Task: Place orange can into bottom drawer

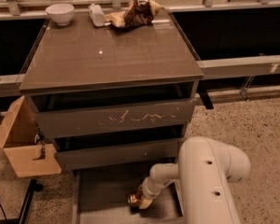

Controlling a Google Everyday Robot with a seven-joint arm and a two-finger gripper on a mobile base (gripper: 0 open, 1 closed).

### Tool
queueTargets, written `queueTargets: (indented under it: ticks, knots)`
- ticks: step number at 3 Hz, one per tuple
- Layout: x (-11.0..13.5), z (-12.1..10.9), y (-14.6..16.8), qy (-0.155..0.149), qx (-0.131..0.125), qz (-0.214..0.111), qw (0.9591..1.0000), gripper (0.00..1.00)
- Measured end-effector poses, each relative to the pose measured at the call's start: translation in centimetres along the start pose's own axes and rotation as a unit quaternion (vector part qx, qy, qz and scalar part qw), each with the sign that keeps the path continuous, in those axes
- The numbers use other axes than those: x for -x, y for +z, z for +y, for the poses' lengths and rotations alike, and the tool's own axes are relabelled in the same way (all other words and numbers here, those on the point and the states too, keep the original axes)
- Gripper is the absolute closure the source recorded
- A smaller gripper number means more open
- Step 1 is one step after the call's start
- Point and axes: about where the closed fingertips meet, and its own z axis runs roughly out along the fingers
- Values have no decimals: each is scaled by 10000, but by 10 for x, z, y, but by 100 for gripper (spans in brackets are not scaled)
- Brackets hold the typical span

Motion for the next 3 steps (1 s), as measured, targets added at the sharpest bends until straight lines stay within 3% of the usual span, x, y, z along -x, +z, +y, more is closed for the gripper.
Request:
queueTargets:
  ticks: [3]
  knots:
    - [-4,6,6,89,86,447,9989,100]
